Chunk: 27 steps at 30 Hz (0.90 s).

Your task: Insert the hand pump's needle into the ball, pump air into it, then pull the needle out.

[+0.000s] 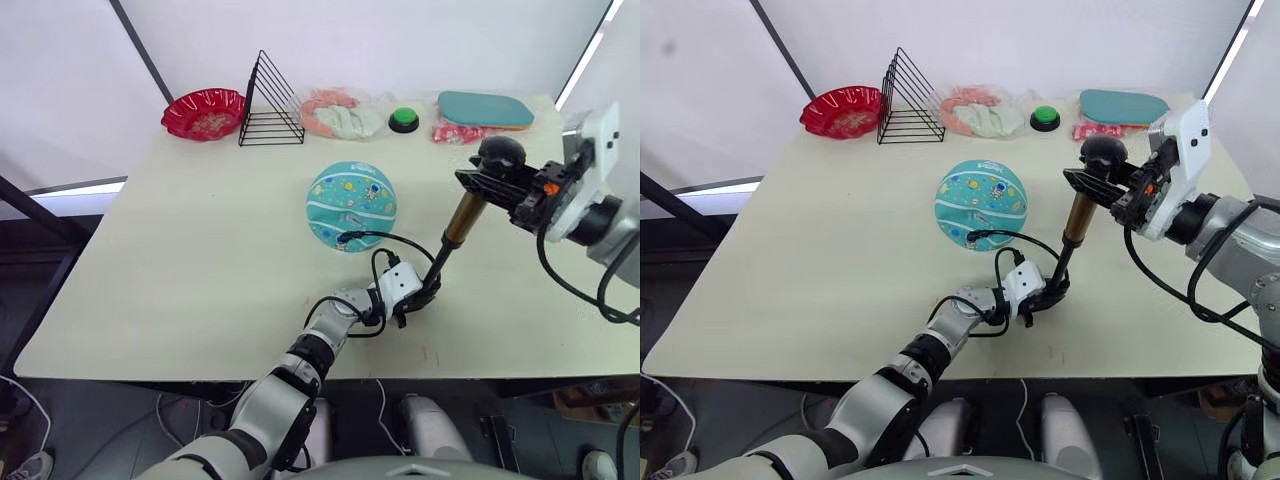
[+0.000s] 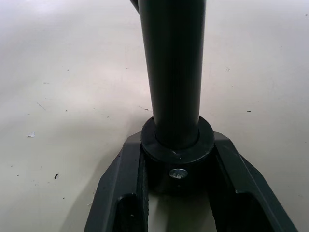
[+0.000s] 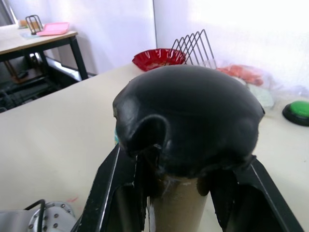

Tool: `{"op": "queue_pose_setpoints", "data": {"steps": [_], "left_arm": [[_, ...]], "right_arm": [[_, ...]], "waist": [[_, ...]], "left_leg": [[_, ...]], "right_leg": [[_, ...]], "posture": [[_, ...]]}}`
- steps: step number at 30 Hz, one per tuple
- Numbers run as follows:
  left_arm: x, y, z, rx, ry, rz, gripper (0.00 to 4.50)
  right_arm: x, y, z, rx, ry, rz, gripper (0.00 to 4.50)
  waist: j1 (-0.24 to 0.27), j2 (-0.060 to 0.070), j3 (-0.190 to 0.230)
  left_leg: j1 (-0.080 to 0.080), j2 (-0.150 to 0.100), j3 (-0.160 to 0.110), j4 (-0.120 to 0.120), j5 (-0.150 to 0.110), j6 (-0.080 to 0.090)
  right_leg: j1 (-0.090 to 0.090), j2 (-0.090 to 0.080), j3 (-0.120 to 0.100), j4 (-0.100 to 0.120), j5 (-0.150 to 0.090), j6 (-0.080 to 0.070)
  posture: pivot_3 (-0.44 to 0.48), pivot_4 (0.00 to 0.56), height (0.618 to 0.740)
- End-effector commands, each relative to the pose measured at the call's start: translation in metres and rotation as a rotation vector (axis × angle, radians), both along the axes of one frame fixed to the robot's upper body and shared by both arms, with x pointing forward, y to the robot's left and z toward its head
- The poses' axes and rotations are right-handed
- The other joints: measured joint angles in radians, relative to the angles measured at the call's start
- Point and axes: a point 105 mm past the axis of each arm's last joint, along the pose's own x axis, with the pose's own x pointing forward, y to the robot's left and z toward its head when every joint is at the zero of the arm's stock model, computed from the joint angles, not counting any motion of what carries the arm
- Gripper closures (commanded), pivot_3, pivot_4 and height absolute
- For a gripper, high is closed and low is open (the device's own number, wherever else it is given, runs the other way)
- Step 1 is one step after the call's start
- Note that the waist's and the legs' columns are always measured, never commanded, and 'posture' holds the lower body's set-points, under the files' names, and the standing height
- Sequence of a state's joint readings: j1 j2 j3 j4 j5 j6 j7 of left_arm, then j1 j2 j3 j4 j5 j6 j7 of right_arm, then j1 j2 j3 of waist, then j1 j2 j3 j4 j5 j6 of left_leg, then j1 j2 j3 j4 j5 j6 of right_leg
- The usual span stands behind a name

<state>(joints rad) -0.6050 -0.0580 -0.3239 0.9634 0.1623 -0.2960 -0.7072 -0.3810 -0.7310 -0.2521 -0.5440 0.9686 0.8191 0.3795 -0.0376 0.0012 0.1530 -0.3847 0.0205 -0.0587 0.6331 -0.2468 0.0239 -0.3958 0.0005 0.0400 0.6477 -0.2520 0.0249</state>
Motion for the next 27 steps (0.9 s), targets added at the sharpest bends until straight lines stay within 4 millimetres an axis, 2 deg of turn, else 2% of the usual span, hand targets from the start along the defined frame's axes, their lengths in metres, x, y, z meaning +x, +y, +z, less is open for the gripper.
{"op": "queue_pose_setpoints", "data": {"steps": [1, 5, 7, 8, 9, 11, 13, 17, 19, 22, 23, 24, 26, 27], "left_arm": [[-0.022, 0.009, -0.039, 0.102, 0.122, -0.024, 3.44], [-0.020, 0.010, -0.037, 0.096, 0.123, -0.014, 3.44], [-0.019, 0.011, -0.037, 0.096, 0.123, -0.011, 3.44], [-0.019, 0.012, -0.037, 0.093, 0.126, -0.003, 3.44], [-0.018, 0.013, -0.037, 0.093, 0.127, 0.000, 3.44], [-0.018, 0.014, -0.037, 0.093, 0.127, 0.006, 3.44], [-0.018, 0.015, -0.037, 0.093, 0.126, 0.008, 3.44], [-0.017, 0.017, -0.037, 0.092, 0.126, 0.014, 3.44], [-0.017, 0.017, -0.036, 0.092, 0.126, 0.014, 3.44], [-0.016, 0.017, -0.036, 0.090, 0.125, 0.016, 3.44], [-0.016, 0.017, -0.036, 0.091, 0.125, 0.016, 3.44], [-0.017, 0.017, -0.036, 0.091, 0.126, 0.016, 3.44], [-0.017, 0.017, -0.038, 0.095, 0.130, 0.015, 3.44], [-0.018, 0.017, -0.038, 0.094, 0.131, 0.014, 3.44]], "right_arm": [[0.013, -0.011, -0.061, -0.072, 0.147, -0.085, 3.38], [0.014, -0.010, -0.116, -0.093, 0.271, -0.085, 3.38], [0.012, -0.006, -0.134, -0.093, 0.308, -0.070, 3.38], [0.011, -0.001, -0.145, -0.095, 0.334, -0.056, 3.38], [0.009, 0.003, -0.160, -0.112, 0.362, -0.039, 3.38], [0.007, 0.011, -0.185, -0.102, 0.422, -0.025, 3.38], [0.005, 0.017, -0.204, -0.112, 0.461, -0.013, 3.38], [0.003, 0.025, -0.221, -0.098, 0.498, -0.001, 3.38], [0.004, 0.025, -0.219, -0.103, 0.480, 0.002, 3.38], [0.013, 0.024, -0.182, -0.064, 0.378, 0.000, 3.38], [0.018, 0.021, -0.160, -0.052, 0.315, -0.004, 3.38], [0.020, 0.020, -0.145, -0.047, 0.275, -0.007, 3.38], [0.025, 0.012, -0.090, -0.013, 0.138, -0.018, 3.38], [0.024, 0.009, -0.070, -0.012, 0.087, -0.017, 3.38]], "waist": [[-0.004, -0.002, -0.003], [-0.010, -0.013, -0.016], [-0.015, -0.019, -0.021], [-0.015, -0.021, -0.023], [-0.016, -0.027, -0.030], [-0.014, -0.027, -0.031], [-0.013, -0.023, -0.032], [-0.011, -0.019, -0.034], [-0.011, -0.018, -0.034], [-0.010, -0.016, -0.033], [-0.009, -0.014, -0.030], [-0.007, -0.012, -0.028], [-0.007, -0.005, -0.023], [-0.004, 0.004, -0.018]], "left_leg": [[0.001, 0.000, 0.000, 0.000, 0.000, 0.000], [0.007, 0.002, 0.000, -0.002, 0.000, 0.000], [0.011, 0.004, -0.001, -0.002, -0.001, 0.000], [0.023, 0.004, -0.001, -0.006, -0.002, -0.003], [0.024, 0.004, -0.002, -0.009, -0.003, -0.005], [0.029, 0.005, -0.007, -0.016, -0.004, -0.005], [0.033, 0.006, -0.009, -0.019, -0.004, -0.005], [0.038, 0.006, -0.011, -0.022, -0.003, -0.005], [0.039, 0.006, -0.014, -0.022, -0.003, -0.005], [0.038, 0.005, -0.016, -0.022, -0.003, -0.005], [0.038, 0.005, -0.017, -0.022, -0.003, -0.005], [0.038, 0.005, -0.017, -0.022, -0.003, -0.006], [0.035, 0.003, -0.018, -0.022, -0.003, -0.006], [0.032, 0.002, -0.018, -0.022, -0.003, -0.006]], "right_leg": [[0.001, 0.000, 0.000, 0.000, 0.000, 0.000], [0.008, 0.002, 0.000, 0.000, -0.001, -0.001], [0.013, 0.002, -0.002, 0.000, -0.005, -0.008], [0.019, 0.000, -0.002, 0.000, -0.007, -0.011], [0.021, -0.002, -0.002, 0.000, -0.007, -0.012], [0.023, -0.003, -0.003, -0.001, -0.008, -0.014], [0.024, -0.003, -0.004, -0.001, -0.009, -0.015], [0.025, -0.001, -0.011, -0.001, -0.010, -0.017], [0.025, 0.000, -0.014, -0.001, -0.011, -0.018], [0.025, 0.000, -0.015, -0.001, -0.011, -0.018], [0.025, 0.000, -0.016, -0.001, -0.011, -0.018], [0.024, 0.000, -0.017, -0.001, -0.011, -0.018], [0.022, 0.000, -0.017, -0.001, -0.011, -0.018], [0.021, 0.001, -0.017, -0.001, -0.011, -0.018]], "posture": [[0.000, 0.150, 0.740], [0.000, 0.150, 0.740], [0.000, 0.150, 0.740], [0.000, 0.150, 0.740], [0.000, 0.150, 0.740], [0.000, 0.150, 0.740], [0.000, 0.150, 0.740], [0.000, 0.150, 0.740], [0.000, 0.150, 0.740], [0.000, 0.150, 0.740], [0.000, 0.150, 0.740], [0.000, 0.150, 0.740], [0.000, 0.150, 0.740], [0.000, 0.150, 0.740]]}}
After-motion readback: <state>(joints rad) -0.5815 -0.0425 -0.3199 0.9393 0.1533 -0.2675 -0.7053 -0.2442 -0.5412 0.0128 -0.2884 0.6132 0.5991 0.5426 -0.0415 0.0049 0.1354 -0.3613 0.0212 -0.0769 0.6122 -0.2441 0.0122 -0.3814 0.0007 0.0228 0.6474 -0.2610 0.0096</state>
